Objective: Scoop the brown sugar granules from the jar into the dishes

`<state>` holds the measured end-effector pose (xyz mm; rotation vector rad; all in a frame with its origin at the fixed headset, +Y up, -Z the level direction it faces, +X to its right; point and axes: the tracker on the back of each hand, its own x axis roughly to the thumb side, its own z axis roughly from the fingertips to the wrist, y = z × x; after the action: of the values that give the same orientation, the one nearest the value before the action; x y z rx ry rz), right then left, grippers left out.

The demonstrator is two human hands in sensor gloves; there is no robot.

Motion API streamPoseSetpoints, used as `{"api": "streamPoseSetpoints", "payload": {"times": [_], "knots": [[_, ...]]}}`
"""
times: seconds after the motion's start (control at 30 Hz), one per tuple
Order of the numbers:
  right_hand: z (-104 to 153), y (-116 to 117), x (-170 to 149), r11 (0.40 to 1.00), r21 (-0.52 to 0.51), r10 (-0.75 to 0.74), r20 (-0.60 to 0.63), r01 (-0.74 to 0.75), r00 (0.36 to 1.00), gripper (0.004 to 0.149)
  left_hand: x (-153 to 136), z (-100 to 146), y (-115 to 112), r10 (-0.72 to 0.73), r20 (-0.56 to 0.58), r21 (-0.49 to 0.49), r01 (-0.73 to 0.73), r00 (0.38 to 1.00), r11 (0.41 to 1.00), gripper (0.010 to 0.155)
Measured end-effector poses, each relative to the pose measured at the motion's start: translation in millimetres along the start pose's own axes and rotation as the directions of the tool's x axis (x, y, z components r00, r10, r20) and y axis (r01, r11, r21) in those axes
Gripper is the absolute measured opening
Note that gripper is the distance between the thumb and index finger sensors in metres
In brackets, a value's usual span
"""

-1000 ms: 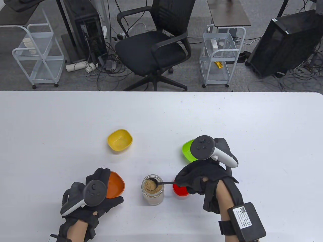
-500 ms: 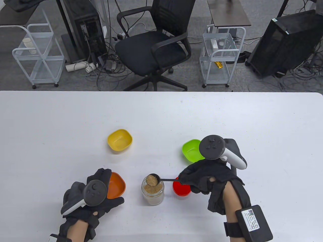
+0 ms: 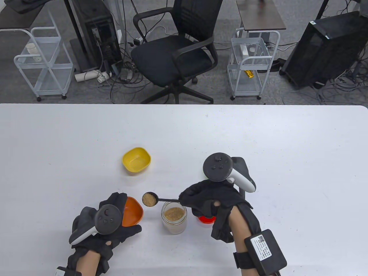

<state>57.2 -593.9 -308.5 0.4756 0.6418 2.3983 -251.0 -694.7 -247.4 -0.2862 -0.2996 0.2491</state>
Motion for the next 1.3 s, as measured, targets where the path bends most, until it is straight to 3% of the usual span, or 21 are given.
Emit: {"api": "streamPoseSetpoints", "payload": {"times": [0.23, 0.53, 0.63, 0.87, 1.3], "knots": [[-13.7, 22.0, 14.5, 0.999, -0.034, 0.038, 0.020, -0.037, 0.999, 0.037, -1.2, 0.7, 0.5, 0.012, 0.002, -0.001, -0.012, 1.000, 1.000, 0.112], [-9.9, 45.4, 40.3, 0.947, -0.183, 0.273, 0.036, -0.262, 0.961, 0.037, -4.8, 1.5, 1.1, 0.034, -0.001, 0.013, -0.034, 0.999, 0.999, 0.113], [-4.4, 54.9, 48.9, 0.891, -0.263, 0.393, 0.036, -0.371, 0.919, 0.037, -6.5, 1.7, 1.1, 0.044, -0.002, 0.012, -0.044, 0.999, 0.999, 0.113], [4.1, 69.8, 58.0, 0.783, -0.410, 0.532, 0.051, -0.468, 0.845, 0.037, -7.5, 2.5, 1.6, 0.055, -0.005, 0.011, -0.055, 0.998, 0.998, 0.113], [19.4, 88.7, 48.0, 0.592, -0.643, 0.673, 0.061, -0.486, 0.737, 0.037, -9.6, 3.0, 2.5, 0.074, -0.006, 0.008, -0.074, 0.997, 0.997, 0.113]]}}
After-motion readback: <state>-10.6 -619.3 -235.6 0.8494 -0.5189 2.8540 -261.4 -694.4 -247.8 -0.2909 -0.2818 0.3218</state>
